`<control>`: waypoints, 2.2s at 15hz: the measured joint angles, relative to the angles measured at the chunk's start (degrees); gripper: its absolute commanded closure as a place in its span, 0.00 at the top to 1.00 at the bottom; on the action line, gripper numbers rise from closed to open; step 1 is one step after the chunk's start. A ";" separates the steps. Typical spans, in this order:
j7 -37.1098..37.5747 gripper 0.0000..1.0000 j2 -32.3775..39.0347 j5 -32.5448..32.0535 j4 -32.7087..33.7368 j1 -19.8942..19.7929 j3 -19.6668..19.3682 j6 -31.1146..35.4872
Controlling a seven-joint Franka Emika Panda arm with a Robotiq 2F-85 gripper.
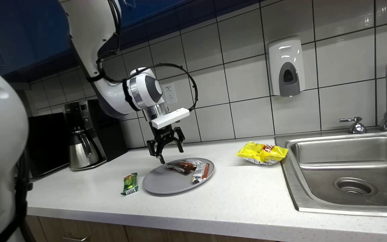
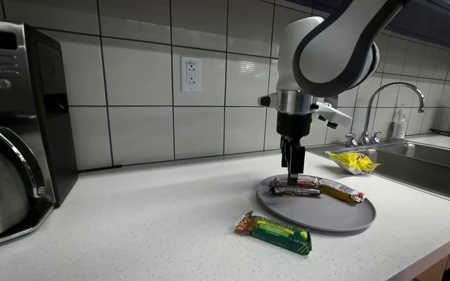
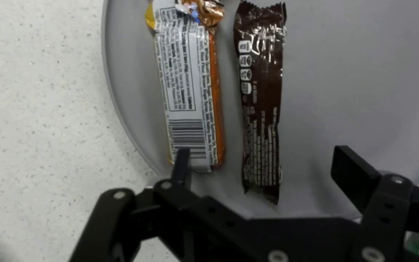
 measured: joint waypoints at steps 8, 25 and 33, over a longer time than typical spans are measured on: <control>10.87 1.00 -4.94 -0.49 -1.79 5.16 0.47 -4.22; 33.37 1.00 -5.97 -0.43 -6.41 12.40 4.71 -4.37; 36.92 1.00 -4.70 -0.43 -8.71 13.21 4.84 -2.70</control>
